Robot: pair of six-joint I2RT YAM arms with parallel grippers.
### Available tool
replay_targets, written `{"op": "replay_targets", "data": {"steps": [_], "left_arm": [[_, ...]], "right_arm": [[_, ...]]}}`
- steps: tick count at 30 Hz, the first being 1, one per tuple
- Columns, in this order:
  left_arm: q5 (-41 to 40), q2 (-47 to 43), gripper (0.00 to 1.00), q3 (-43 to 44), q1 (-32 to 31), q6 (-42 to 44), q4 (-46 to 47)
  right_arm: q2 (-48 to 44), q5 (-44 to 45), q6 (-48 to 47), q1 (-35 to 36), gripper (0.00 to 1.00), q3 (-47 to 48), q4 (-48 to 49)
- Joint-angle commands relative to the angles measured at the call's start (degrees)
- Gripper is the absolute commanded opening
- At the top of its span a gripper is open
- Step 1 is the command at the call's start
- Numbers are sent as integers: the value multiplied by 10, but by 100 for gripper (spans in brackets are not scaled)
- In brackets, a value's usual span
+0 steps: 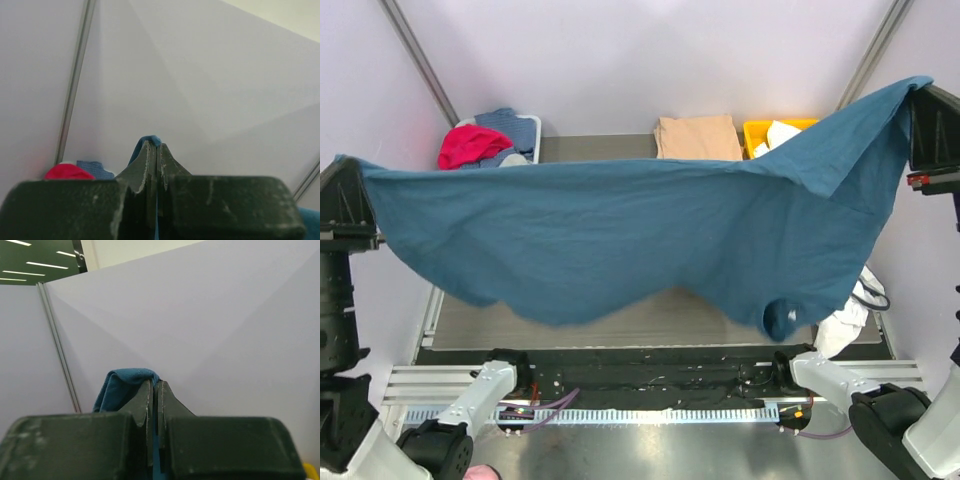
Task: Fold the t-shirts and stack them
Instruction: Flatten the tshirt out
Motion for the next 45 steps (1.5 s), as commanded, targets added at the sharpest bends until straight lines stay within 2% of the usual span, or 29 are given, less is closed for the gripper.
{"op": "replay_targets", "data": {"steps": [1,7,11,16,21,28,35,45], "left_arm": [[-21,47,0,-28,0,15,23],[-15,86,0,-172,0,8,130],[-17,140,0,-290,0,4,223],[-12,285,0,-342,0,-5,338],[-23,438,0,-325,-1,0,434],[-36,684,0,-191,-13,27,463],[-38,822,0,-69,-33,60,441],[-50,930,0,74,-35,66,428]], "right_arm": [[1,33,-1,-1,1,-49,51],[9,74,-7,-1,1,-236,160],[57,96,-13,-2,1,-358,233],[138,115,-14,-11,1,-440,340],[243,102,5,-34,1,-482,449],[431,75,41,-67,1,-458,533],[539,56,56,-87,1,-387,540],[629,76,79,-112,1,-308,552]]}}
